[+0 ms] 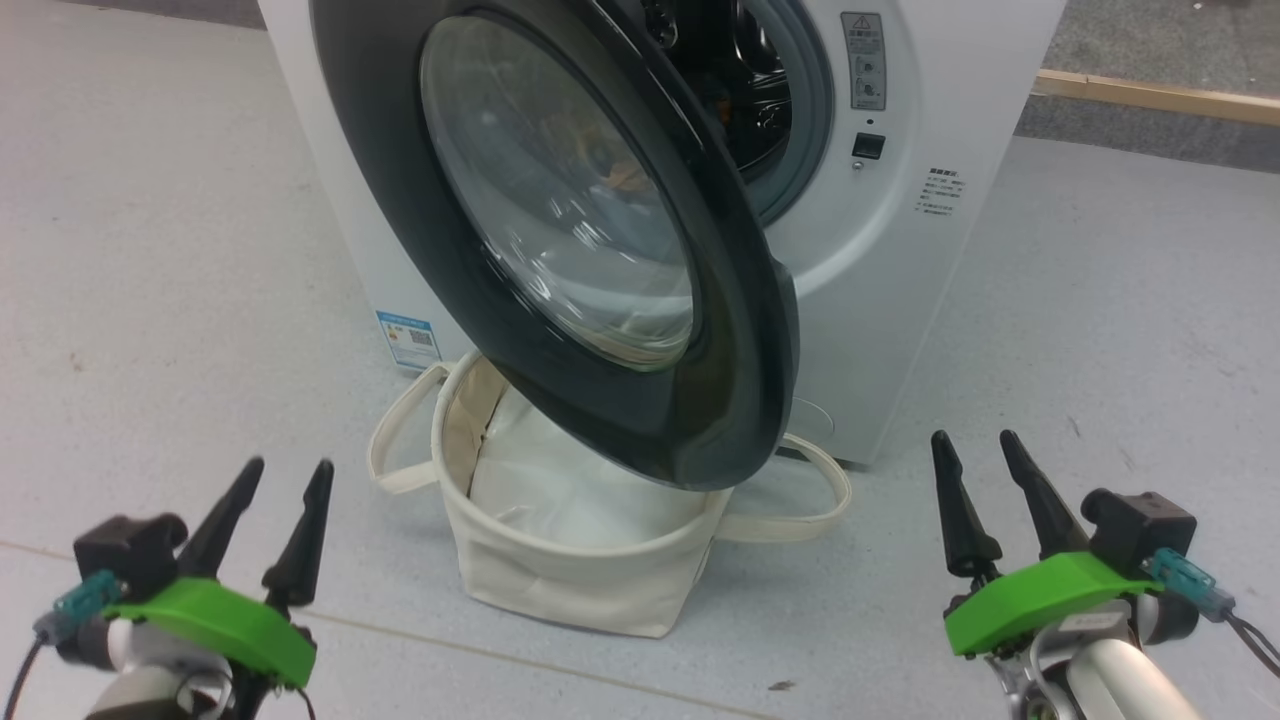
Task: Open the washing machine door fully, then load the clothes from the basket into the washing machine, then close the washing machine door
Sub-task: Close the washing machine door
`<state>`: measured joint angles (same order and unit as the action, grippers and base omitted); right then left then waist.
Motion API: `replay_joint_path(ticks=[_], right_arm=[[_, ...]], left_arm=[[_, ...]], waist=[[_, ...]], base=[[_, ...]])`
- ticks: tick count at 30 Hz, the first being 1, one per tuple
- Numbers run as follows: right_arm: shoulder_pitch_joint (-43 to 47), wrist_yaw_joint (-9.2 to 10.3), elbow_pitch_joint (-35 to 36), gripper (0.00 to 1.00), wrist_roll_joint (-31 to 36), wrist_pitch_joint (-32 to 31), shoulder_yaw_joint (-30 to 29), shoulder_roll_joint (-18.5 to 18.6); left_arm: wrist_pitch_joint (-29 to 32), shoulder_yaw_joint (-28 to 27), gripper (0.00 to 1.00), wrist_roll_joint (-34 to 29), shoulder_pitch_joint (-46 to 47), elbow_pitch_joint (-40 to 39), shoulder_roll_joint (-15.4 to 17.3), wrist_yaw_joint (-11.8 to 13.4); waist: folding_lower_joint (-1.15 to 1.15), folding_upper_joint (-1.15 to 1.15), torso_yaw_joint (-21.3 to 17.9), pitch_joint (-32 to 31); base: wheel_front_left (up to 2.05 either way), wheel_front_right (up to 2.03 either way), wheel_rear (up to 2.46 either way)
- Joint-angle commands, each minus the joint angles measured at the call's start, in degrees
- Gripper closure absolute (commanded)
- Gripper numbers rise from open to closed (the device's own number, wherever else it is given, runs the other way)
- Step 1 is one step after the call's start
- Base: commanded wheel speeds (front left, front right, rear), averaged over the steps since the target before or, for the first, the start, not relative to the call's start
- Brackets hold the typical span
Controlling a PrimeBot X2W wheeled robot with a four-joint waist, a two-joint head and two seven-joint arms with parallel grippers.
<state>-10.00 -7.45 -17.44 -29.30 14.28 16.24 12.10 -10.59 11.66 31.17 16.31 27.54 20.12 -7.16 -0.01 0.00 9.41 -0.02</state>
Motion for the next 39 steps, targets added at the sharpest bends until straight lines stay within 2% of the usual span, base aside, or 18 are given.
replay_joint_path(ticks=[1,6,11,22,39], right_arm=[[-0.13,-0.03,1.65,0.00,-0.24,0.72,0.92,1.11],[-0.09,-0.03,1.72,0.00,-0.32,0.72,1.05,1.29],[0.08,-0.03,1.51,0.00,-0.35,0.72,1.03,1.29],[0.84,-0.03,1.49,0.00,-0.55,0.72,1.40,0.89],[1.06,-0.03,1.55,0.00,-1.04,0.72,1.73,1.47]], left_arm=[[-1.23,-1.85,0.00,-0.48,2.74,0.00,1.89,-0.32],[-3.59,-2.26,0.00,-1.17,3.98,5.08,1.10,-0.31],[-4.22,-1.55,0.00,-1.26,4.68,6.90,1.28,-0.32],[-4.39,-1.85,0.00,-0.46,4.97,7.67,1.78,-0.32],[-4.41,-2.60,0.00,-0.27,4.20,7.46,0.81,-0.33]], waist=[[0.01,0.00,0.14,-0.01],[0.01,0.00,0.20,-0.01],[0.01,0.00,0.07,-0.28],[0.01,0.00,-0.11,-0.98],[0.01,0.00,0.32,-1.54]], base=[[0.00,0.00,0.00],[0.00,0.00,0.00],[0.00,0.00,0.00],[0.00,0.00,0.00],[0.00,0.00,0.00]])
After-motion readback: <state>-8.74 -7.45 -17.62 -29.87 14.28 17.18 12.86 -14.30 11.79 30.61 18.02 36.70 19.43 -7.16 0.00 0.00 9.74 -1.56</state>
